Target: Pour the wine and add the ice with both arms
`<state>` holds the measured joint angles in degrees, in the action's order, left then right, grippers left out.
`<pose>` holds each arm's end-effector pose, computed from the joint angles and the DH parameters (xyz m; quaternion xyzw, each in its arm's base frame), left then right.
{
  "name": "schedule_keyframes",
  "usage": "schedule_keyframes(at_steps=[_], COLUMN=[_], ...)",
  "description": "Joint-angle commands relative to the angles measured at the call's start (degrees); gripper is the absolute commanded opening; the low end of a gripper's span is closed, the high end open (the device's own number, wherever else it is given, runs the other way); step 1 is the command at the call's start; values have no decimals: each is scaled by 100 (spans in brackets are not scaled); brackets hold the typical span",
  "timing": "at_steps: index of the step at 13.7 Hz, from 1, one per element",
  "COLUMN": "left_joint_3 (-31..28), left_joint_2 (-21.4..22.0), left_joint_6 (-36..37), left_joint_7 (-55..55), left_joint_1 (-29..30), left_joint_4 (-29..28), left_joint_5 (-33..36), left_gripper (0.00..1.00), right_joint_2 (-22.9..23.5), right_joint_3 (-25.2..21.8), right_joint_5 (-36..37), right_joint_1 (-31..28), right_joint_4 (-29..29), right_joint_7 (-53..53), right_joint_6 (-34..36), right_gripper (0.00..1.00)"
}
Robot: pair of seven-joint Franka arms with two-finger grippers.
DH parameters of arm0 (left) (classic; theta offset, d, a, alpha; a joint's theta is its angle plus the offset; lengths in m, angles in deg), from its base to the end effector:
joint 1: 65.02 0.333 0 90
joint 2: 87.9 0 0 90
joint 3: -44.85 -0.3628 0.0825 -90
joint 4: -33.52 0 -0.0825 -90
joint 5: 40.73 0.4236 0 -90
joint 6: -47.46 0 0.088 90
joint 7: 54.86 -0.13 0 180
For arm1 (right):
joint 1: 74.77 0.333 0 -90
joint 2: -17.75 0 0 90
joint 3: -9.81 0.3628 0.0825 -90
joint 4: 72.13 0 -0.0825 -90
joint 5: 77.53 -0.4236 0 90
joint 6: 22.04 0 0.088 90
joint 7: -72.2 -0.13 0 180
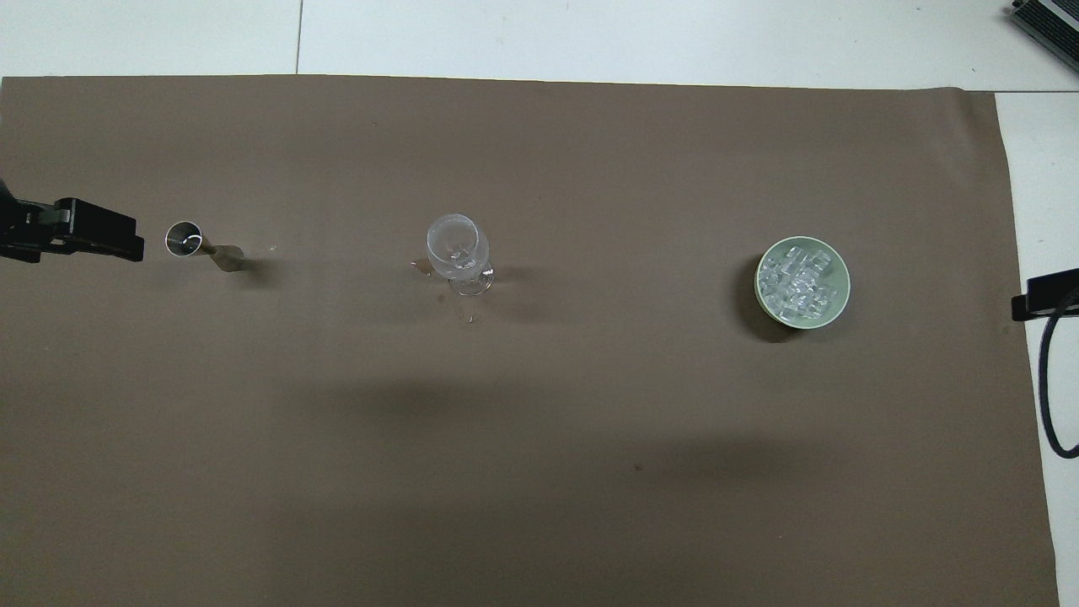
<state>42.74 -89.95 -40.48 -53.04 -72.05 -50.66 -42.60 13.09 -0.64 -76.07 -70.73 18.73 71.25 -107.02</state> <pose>0.6019 -0.0566 0.6756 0.9994 -0.0279 0.0140 0.0165 0.5512 -0.0702 0.6791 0.9978 -0.0648 -0.0116 0.0048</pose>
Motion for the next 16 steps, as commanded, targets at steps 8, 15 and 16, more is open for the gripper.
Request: schedule_keyframes(at_steps=[8,15,16], left_joint_3=[-35,-44,-44], left_joint_2=[39,-453,-515], left_joint_6=[14,-311,-320], left_joint_7=[-138,-2707,-3400], left_joint_1=[61,798,1026], left_joint_4=[34,25,-10], left_joint_5=[-32,-987,-1356], left_gripper=[100,100,100], right_joint_2=[-17,-17,-17], right_joint_3=[52,52,60], right_joint_5=[30,22,30], right_joint_1=[-61,-61,-61], right_joint_4=[36,36,36], right_joint_7=[16,16,16], right_joint_6=[-63,-63,-63], right_gripper=[100,100,100])
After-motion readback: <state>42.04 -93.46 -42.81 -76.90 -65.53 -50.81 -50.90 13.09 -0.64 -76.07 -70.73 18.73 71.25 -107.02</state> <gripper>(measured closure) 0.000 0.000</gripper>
